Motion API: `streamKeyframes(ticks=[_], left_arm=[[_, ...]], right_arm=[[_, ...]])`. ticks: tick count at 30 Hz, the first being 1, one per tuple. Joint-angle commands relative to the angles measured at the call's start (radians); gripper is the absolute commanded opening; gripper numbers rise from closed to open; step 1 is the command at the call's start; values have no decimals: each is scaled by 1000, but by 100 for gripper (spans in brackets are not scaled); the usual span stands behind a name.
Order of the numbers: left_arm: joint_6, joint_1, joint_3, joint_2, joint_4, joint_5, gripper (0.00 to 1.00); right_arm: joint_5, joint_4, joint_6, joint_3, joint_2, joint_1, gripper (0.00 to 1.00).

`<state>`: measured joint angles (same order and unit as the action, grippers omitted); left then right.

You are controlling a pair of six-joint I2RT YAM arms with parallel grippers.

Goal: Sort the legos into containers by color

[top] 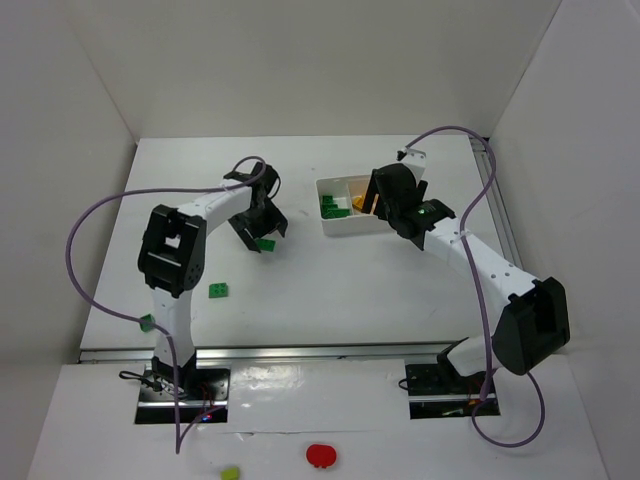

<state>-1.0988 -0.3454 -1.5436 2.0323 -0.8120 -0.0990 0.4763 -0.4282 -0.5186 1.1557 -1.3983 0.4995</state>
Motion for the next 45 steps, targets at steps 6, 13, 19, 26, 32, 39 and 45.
streamKeyframes(ticks=[6, 13, 19, 26, 32, 39, 45], left_arm=[[-7, -3, -98, 75, -1, -54, 76], [156, 6, -173, 123, 11, -55, 37], [263, 6, -296, 233, -36, 15, 29], [304, 6, -282, 195, -15, 5, 31], [335, 6, -302, 155, -15, -5, 39], [344, -3, -320, 135, 4, -5, 77], [344, -12, -368, 166, 4, 15, 78]], right_arm=[[-15, 25, -4, 10, 25, -4, 82], [-15, 25, -4, 10, 25, -4, 82], [-33, 43, -4, 10, 5, -4, 82], [-33, 43, -4, 10, -4, -4, 82], [-33, 43, -4, 10, -13, -4, 82], [-33, 43, -4, 19, -22, -4, 82], [-33, 34, 5, 38, -31, -4, 82]])
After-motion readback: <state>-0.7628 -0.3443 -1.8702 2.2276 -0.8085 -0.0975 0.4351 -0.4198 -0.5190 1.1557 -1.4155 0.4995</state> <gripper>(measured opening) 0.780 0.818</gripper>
